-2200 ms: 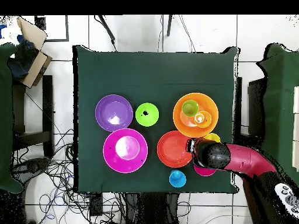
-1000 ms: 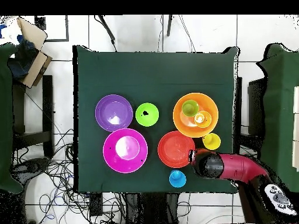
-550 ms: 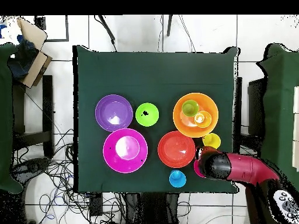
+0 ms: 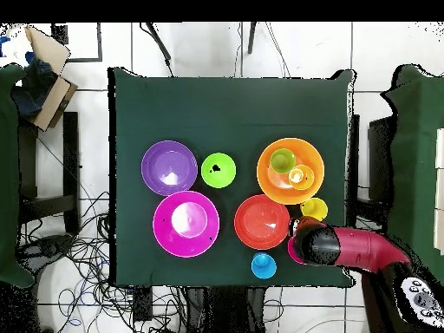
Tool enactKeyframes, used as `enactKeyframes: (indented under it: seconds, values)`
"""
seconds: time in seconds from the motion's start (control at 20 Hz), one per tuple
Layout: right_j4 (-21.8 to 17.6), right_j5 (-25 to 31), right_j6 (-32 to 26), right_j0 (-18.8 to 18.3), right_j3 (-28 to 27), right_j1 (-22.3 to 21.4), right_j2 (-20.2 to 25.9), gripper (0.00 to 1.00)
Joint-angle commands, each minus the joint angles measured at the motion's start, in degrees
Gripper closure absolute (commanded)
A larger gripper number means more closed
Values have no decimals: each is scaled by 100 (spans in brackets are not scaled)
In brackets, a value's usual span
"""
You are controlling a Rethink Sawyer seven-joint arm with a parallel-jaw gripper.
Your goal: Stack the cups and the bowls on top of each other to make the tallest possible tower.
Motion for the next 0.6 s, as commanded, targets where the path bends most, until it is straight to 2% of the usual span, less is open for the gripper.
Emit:
enactKeyframes:
  seconds: [0.05,0.6]
  values:
    - [-352,-535,221,244,-336,463,279,0]
    - [-336,-563,42,159,-394,526,313,0]
